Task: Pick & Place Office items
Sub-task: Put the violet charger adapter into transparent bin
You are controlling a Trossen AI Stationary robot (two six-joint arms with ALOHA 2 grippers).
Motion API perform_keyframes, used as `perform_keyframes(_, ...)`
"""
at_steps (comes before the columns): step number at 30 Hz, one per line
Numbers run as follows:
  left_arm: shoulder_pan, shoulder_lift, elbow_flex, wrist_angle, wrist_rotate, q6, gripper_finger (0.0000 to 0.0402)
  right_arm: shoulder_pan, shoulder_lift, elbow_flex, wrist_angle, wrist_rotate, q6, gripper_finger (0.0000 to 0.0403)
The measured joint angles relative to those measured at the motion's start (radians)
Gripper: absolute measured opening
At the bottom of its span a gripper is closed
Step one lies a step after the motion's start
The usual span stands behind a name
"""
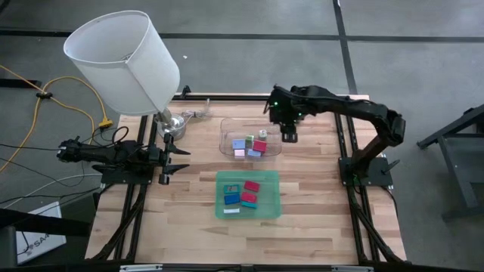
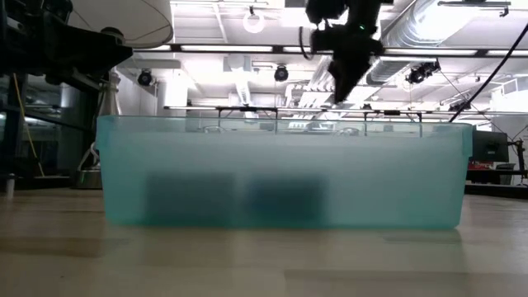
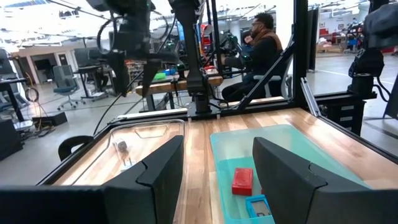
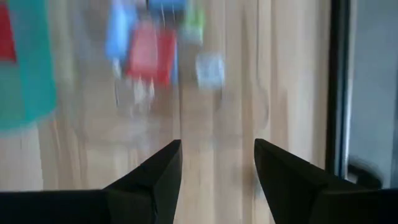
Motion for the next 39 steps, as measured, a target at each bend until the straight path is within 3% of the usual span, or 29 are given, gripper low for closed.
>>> perform_keyframes(11,0.0,0.0,0.0,0.0,0.0,0.0,0.0186,-0.097,0.001,0.001,-0.05,-0.01,0.01,0.0188)
perform_keyframes(22,0.0,0.0,0.0,0.0,0.0,0.0,0.0186,-0.119,0.0,-0.022,-0.068,-0.029,-0.014,0.0188)
perform_keyframes(32,0.0,0.0,0.0,0.0,0.0,0.0,0.0186,-0.193,0.001,-0.248,0.001,0.07,-0.26,0.0188)
perform_keyframes(39,0.0,0.0,0.0,0.0,0.0,0.0,0.0186,-0.23,0.001,-0.311,0.138,0.092,-0.477,0.0188)
